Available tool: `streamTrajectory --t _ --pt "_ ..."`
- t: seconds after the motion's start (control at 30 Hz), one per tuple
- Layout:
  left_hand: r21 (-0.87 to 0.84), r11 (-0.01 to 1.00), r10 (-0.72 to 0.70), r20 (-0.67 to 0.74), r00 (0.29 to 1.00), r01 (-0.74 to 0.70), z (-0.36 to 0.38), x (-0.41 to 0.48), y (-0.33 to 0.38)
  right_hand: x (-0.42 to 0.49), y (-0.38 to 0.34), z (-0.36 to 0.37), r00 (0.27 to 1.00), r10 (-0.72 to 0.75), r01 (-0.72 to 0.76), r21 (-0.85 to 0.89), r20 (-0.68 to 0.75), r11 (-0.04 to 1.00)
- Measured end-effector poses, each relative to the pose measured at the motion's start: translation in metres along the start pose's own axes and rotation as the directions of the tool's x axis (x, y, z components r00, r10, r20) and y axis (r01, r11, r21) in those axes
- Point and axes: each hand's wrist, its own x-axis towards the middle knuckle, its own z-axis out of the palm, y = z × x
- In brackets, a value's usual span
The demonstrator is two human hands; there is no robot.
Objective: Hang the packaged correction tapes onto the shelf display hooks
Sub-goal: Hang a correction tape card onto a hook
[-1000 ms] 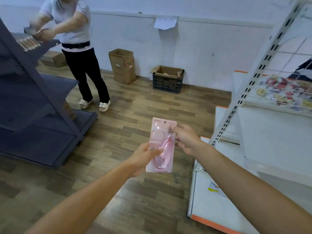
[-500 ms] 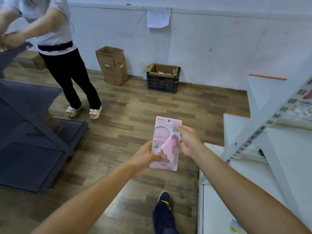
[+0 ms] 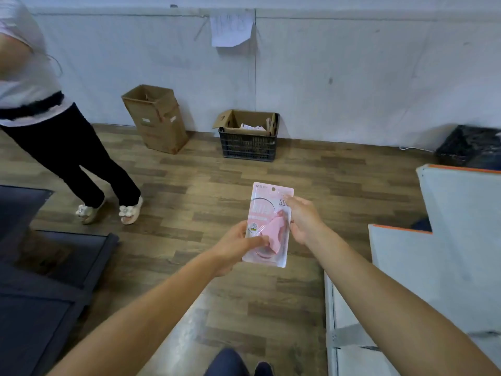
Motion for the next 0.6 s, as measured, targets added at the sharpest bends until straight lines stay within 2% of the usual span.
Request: streamTrajectory --t 0.33,0.6 --pt "0.041 0.999 -0.026 0.081 0.996 0.023 -0.052 0.203 0.080 0.174 -0.091 0.036 0.992 -0.038 0.042 0.026 -0.117 0.999" --pt "0.224 0.975 -0.063 0.239 0.969 0.008 -0.070 0.373 0.179 0.293 -0.196 0.041 0.973 -0.068 0.102 0.150 -0.221 0.983"
